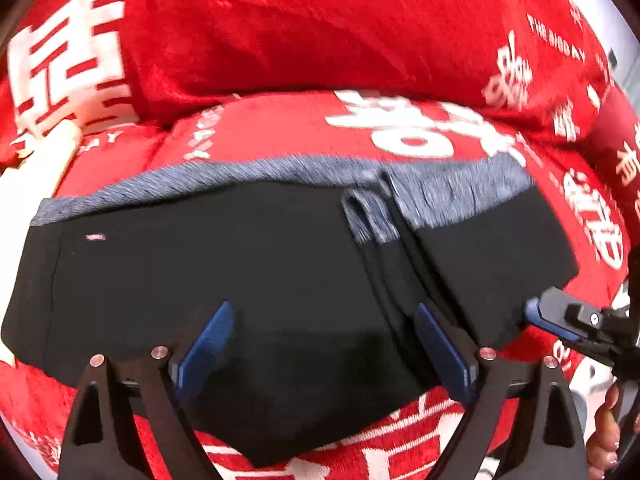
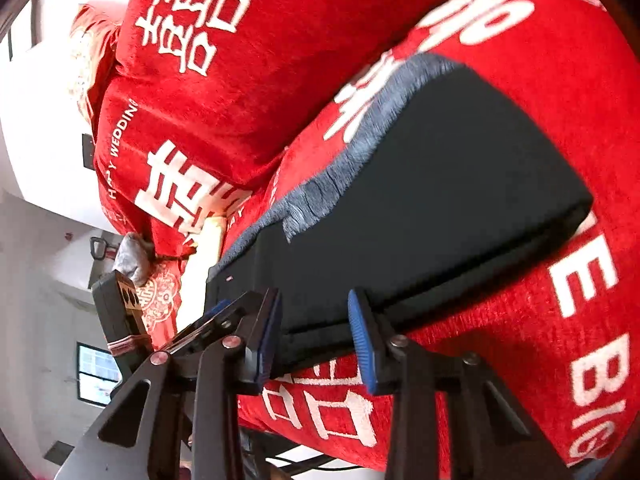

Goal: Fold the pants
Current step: 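Fold the held leg end over the trousers with the right gripper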

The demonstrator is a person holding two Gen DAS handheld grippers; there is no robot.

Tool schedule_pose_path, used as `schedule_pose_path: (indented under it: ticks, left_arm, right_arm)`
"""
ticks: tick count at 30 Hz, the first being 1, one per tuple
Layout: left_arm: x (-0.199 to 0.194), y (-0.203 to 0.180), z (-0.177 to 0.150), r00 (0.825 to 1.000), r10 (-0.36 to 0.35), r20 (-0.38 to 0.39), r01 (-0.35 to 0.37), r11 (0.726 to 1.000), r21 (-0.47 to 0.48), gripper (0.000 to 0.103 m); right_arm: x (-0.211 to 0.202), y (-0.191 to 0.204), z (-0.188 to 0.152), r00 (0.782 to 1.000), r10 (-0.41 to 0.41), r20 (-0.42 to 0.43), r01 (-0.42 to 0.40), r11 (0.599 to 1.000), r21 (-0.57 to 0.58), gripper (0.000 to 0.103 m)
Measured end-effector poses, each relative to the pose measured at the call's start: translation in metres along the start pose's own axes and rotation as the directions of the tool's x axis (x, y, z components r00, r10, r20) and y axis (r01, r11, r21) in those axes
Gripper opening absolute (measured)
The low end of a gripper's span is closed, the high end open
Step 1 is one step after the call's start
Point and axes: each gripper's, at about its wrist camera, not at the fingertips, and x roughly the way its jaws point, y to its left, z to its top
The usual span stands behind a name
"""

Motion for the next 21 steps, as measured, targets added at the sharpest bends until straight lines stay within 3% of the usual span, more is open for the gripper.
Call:
schedule_pose_path:
  ticks: [2,5,8,13,21]
  left_arm:
    - [0.003,-0.004,-0.006,1.0,-0.009,-0.018,0.009,1.0,0.01,0.093]
    - [0.011,-0.008,-0.012,0.999,0.035,-0.022,-0.034,0.999,0.034,0.093]
    - [0.02,-0.007,-0.009,0.998,0.05,-0.03,-0.05,0.999,-0.003,0.093]
    - [0.028,-0.007,-0.003,0.997,0.073,-0.018,-0.073,0.997,-0.006,0.094]
    - [0.031,-0.006,0.002,0.997,0.079,-0.019,-0.08,0.997,-0.017,0.094]
  right_arm:
    - [0.002,-0.004,-0.002,0.999,0.027,-0.017,-0.026,0.999,0.029,0.037]
    - [0.003,-0.009,-0.003,0.999,0.041,-0.024,-0.04,0.999,0.037,0.037]
    - [0.004,-0.016,-0.001,0.999,0.047,-0.024,-0.045,0.995,0.09,0.037]
    - [0.006,-0.019,0.004,1.0,0.025,0.014,-0.027,0.992,0.12,0.037]
    - [0.013,-0.03,0.008,0.998,0.055,0.035,-0.061,0.976,0.209,0.034]
